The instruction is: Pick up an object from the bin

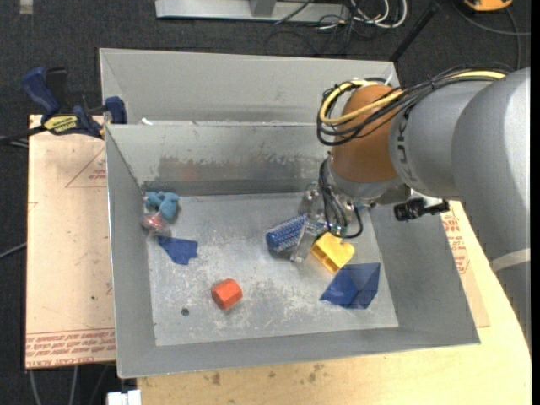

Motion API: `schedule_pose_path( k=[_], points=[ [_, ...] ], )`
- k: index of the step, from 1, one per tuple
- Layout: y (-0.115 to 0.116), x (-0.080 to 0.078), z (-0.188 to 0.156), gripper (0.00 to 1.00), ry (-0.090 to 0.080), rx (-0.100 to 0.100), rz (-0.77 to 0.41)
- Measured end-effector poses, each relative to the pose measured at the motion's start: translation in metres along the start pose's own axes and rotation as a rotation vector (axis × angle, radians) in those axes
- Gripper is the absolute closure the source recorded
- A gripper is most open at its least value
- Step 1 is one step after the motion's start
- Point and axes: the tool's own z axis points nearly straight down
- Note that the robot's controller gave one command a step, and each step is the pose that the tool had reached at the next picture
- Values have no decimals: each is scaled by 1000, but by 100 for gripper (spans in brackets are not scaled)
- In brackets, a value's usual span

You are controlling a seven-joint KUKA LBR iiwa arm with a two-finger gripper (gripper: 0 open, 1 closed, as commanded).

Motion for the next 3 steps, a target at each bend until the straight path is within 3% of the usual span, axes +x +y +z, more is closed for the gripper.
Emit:
schedule_pose_path(
  k=[1,3],
  points=[
    [1,0,0,100,1,-2,-2],
    [2,1,-24,100,-1,1,-6]
  ],
)
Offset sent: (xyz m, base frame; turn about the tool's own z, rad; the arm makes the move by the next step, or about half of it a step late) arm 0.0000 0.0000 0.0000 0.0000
